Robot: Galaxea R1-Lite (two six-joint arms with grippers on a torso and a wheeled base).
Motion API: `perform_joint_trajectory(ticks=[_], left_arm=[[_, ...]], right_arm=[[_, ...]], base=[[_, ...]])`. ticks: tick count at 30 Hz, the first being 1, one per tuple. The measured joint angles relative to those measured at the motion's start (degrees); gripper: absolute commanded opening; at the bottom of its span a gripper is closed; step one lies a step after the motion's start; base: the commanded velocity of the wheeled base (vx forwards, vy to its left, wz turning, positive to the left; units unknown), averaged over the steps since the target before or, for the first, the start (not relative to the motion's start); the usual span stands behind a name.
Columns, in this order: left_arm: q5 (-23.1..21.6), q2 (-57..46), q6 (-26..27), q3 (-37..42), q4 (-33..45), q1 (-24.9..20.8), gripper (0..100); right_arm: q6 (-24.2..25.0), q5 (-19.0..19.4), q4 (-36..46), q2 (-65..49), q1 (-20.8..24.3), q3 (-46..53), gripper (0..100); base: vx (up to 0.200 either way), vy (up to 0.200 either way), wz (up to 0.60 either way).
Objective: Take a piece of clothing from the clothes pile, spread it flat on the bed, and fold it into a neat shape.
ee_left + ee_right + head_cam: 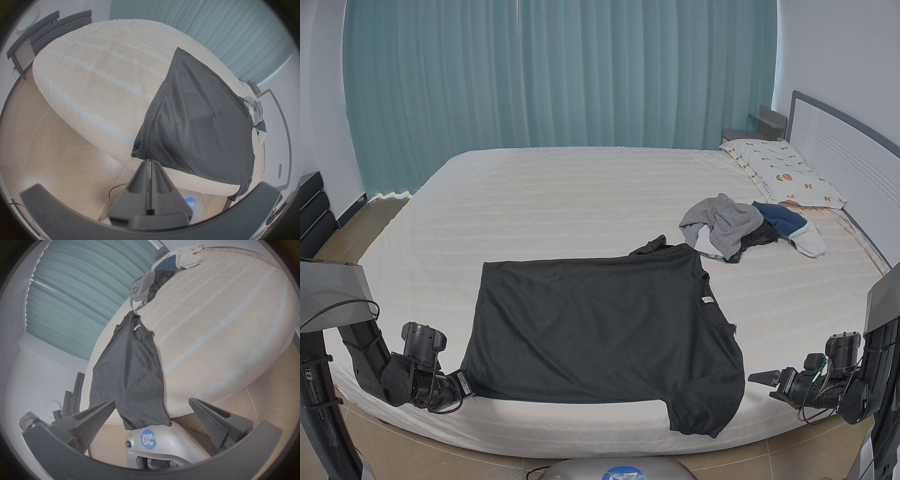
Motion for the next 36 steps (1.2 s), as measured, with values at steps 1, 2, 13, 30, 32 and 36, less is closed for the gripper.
perform_joint_trajectory(ticks=[1,2,13,30,32,36], left_arm=[[0.0,-0.5,0.2,0.0,0.5,0.0,0],[0.0,-0.9,0.3,0.0,1.1,0.0,0],[-0.8,-5.1,-1.9,-1.2,3.8,1.3,100],[1.0,2.5,-5.1,0.0,-4.7,0.2,0],[2.1,3.1,-5.2,-0.1,-5.6,0.0,0],[2.9,4.0,-6.5,0.0,-7.2,-0.2,0]], right_arm=[[0.0,0.0,-0.2,0.1,0.1,0.0,100],[0.0,0.0,-0.3,0.2,0.2,0.1,100],[0.2,-0.5,-4.9,2.5,2.7,1.2,100],[-0.1,-0.5,-5.0,3.9,2.9,1.2,100],[-0.1,-0.5,-5.0,3.9,2.9,1.2,100],[-0.1,-0.5,-5.0,3.9,2.9,1.2,100]], base=[[0.0,0.0,0.0],[0.0,0.0,0.0],[0.0,0.0,0.0],[0.0,0.0,0.0],[0.0,0.0,0.0],[0.0,0.0,0.0]])
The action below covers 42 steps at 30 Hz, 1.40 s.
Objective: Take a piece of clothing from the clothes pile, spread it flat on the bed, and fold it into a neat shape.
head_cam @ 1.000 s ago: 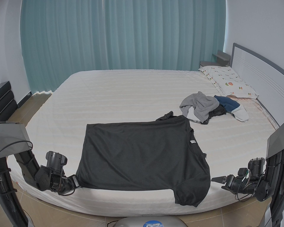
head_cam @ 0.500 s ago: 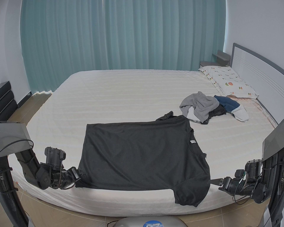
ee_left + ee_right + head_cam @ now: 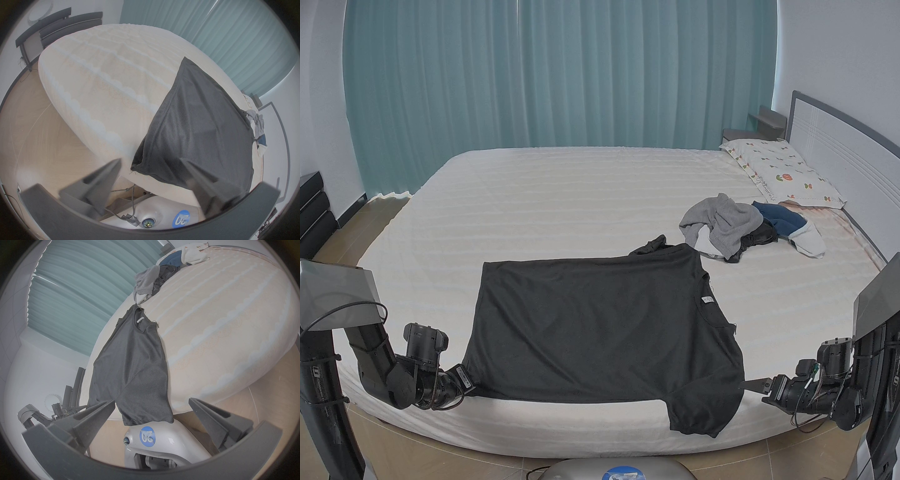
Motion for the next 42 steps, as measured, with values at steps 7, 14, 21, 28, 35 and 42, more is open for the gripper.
perform_joint_trajectory(ticks=[7,14,21,28,35,42], left_arm=[[0.4,0.1,-1.8,2.3,-0.9,0.3,0],[0.6,-0.6,-1.2,4.3,-3.8,0.6,0],[0.8,-0.7,-1.1,4.7,-3.9,1.0,0],[0.4,-0.5,-1.6,4.7,-4.0,1.6,0],[-0.1,-0.6,-1.8,4.4,-4.0,2.3,0],[-0.1,-0.5,-1.8,4.3,-4.0,2.5,0]], right_arm=[[-0.1,0.0,0.0,0.1,0.1,0.0,100],[-0.1,0.0,0.0,0.3,0.2,0.0,100],[-0.2,-0.2,0.0,1.0,0.2,0.0,100],[-0.1,-0.3,0.0,2.2,0.5,-1.5,100],[-0.1,-0.3,0.0,3.6,1.3,-3.2,100],[-1.8,-3.3,0.0,4.7,4.7,-5.2,100]], base=[[0.0,0.0,0.0],[0.0,0.0,0.0],[0.0,0.0,0.0],[0.0,0.0,0.0],[0.0,0.0,0.0],[0.0,0.0,0.0]])
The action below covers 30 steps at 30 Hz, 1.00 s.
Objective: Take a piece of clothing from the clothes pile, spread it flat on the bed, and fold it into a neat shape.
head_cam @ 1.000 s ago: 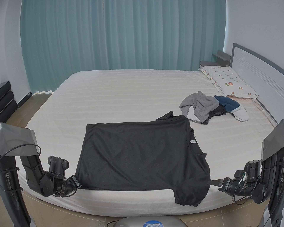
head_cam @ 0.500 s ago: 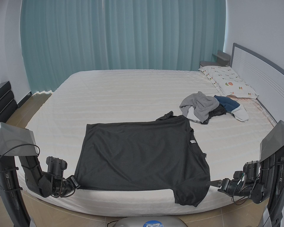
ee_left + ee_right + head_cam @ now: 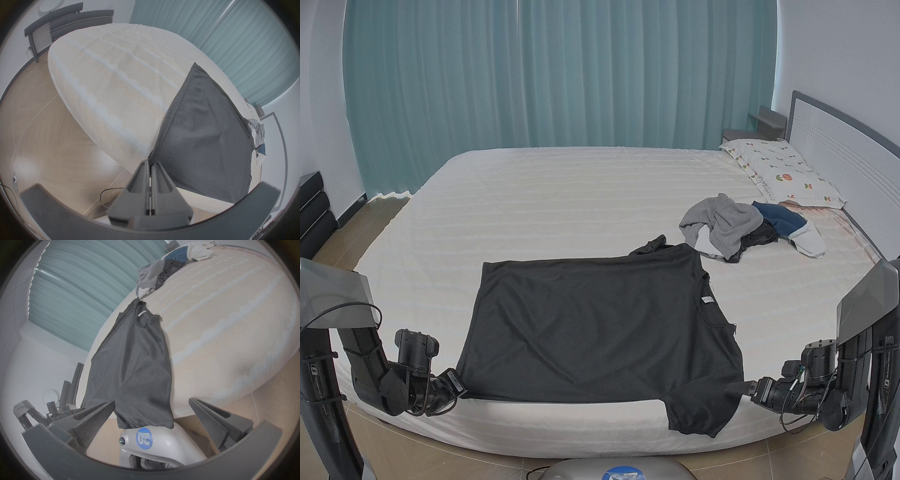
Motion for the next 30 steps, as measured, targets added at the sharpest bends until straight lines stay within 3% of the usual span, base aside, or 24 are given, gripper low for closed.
perform_joint_trajectory(ticks=[9,19,20,30], left_arm=[[0.0,0.1,0.0,0.0,0.0,0.0,0],[0.0,0.2,0.1,-0.1,0.0,0.0,0],[0.0,0.2,0.1,-0.1,0.0,0.0,0],[0.0,0.2,0.1,-0.1,0.0,0.0,0]], right_arm=[[-3.3,0.0,0.0,1.1,2.4,-1.3,100],[-3.8,0.1,0.0,2.7,2.8,-4.1,100],[-3.8,0.1,0.0,2.8,2.8,-4.2,0],[-5.7,-0.4,0.0,3.7,2.1,-4.0,0]], base=[[0.0,0.0,0.0],[0.0,0.0,0.0],[0.0,0.0,0.0],[0.0,0.0,0.0]])
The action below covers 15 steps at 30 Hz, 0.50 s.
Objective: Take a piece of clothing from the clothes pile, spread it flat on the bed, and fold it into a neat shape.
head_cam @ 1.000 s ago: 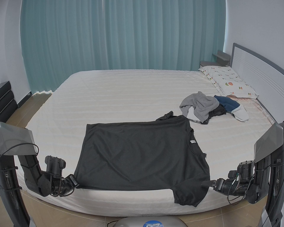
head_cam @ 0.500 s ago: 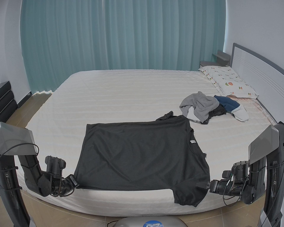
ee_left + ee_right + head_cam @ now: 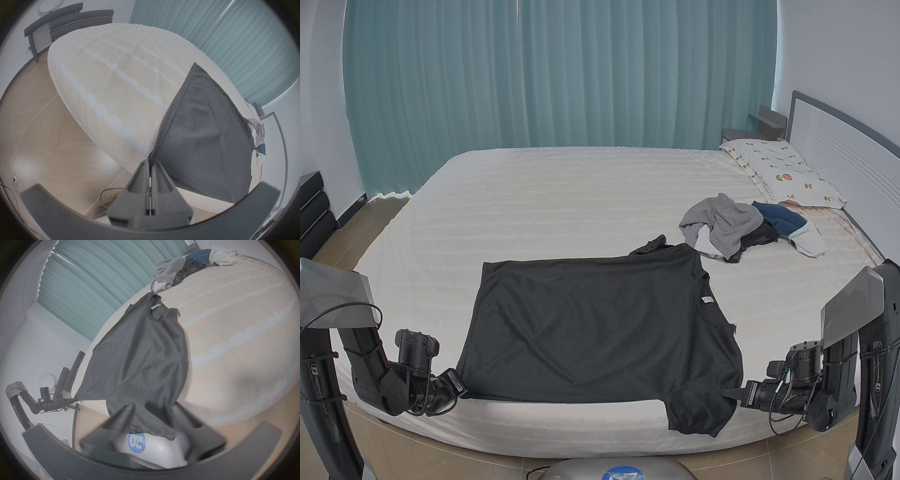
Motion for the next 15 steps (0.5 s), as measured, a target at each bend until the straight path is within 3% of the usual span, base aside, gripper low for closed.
perform_joint_trajectory(ticks=[9,15], left_arm=[[0.0,0.0,0.1,-0.1,0.0,0.0,0],[0.2,-0.4,0.7,0.3,-0.1,0.1,0]], right_arm=[[-2.4,0.5,0.0,-0.3,-3.4,2.9,0],[-5.3,3.0,0.0,-1.2,-4.6,6.2,0]], base=[[0.0,0.0,0.0],[0.0,0.0,0.0]])
